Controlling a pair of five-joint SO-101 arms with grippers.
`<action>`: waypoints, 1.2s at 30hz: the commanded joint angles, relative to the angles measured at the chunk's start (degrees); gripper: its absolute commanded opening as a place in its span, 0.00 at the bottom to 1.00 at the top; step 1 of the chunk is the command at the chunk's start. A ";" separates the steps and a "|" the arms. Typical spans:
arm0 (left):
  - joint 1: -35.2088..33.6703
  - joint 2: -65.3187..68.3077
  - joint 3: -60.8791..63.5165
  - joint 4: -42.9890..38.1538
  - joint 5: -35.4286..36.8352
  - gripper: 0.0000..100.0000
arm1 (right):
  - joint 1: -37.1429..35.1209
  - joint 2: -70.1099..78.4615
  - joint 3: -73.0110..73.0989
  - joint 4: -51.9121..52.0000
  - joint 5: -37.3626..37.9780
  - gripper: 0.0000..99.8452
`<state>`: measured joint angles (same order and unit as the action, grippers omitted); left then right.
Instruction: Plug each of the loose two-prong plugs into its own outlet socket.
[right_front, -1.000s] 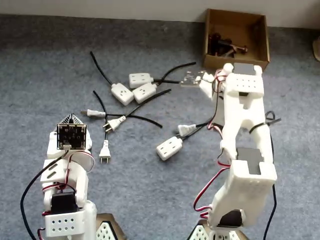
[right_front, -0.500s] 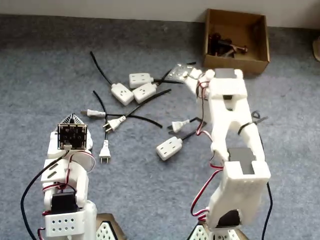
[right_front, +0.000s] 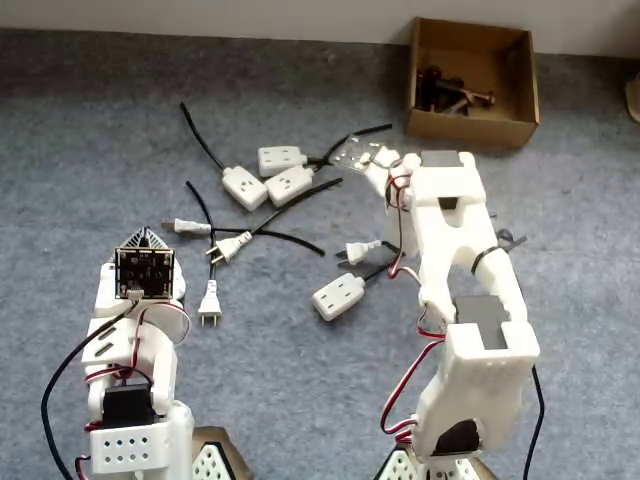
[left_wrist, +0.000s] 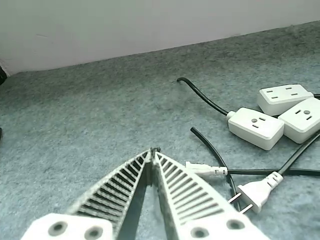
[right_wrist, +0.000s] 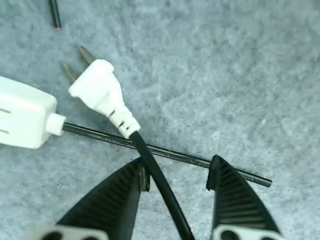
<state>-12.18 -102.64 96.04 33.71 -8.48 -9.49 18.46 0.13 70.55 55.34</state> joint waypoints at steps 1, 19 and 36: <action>0.92 -0.22 1.19 0.09 -0.53 0.01 | 0.84 -5.41 -1.63 -0.92 -0.18 0.18; 0.92 -0.22 1.19 0.26 -0.53 0.01 | 3.47 -10.68 -1.98 4.18 -14.68 0.18; 0.92 -0.22 1.19 0.26 -0.53 0.01 | 1.27 -16.22 -1.63 3.82 -17.49 0.19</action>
<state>-12.18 -102.64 96.04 33.71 -8.48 -6.24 5.89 0.13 74.24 38.46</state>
